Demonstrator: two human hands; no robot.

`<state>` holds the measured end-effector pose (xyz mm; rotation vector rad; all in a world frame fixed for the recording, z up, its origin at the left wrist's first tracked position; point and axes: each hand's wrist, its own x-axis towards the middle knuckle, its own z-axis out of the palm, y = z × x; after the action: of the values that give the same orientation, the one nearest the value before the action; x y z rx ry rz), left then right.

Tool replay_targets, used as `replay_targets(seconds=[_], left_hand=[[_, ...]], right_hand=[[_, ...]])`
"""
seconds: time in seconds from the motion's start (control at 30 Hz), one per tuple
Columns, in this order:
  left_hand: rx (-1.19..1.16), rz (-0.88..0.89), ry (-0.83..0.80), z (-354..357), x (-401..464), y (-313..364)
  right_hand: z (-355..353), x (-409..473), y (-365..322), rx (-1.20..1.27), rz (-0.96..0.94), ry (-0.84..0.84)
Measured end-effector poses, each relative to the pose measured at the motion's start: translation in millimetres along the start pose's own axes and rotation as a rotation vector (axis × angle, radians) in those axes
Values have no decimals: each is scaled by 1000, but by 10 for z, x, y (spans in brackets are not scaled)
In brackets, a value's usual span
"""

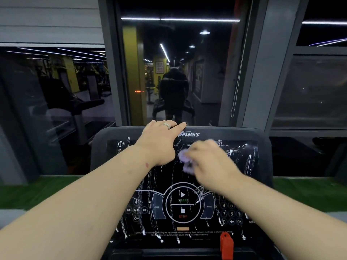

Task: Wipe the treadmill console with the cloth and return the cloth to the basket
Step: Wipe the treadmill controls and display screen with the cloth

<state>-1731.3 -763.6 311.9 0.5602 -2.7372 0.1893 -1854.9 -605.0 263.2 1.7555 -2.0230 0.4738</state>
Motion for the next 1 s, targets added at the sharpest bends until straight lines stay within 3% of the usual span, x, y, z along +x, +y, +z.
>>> replay_targets(seconds=[0.1, 0.23, 0.37, 0.53, 0.63, 0.8, 0.93, 1.0], left_hand=[[-7, -8, 1, 2, -6, 8], [-8, -8, 6, 10, -7, 9], [-1, 1, 18, 18, 0, -1], [-17, -13, 8, 3, -20, 16], [-24, -18, 9, 3, -26, 30], [-11, -26, -11, -15, -23, 29], [15, -42, -38, -36, -21, 77], [31, -53, -56, -48, -8, 116]], right_hand=[[-146, 100, 95, 47, 257, 213], [-30, -51, -74, 25, 69, 10], [-164, 29, 46, 102, 264, 174], [-92, -24, -76, 110, 149, 4], [-130, 23, 34, 146, 283, 156], [-135, -69, -48, 99, 139, -98], [-269, -71, 172, 61, 390, 196], [-193, -166, 151, -43, 307, 192]])
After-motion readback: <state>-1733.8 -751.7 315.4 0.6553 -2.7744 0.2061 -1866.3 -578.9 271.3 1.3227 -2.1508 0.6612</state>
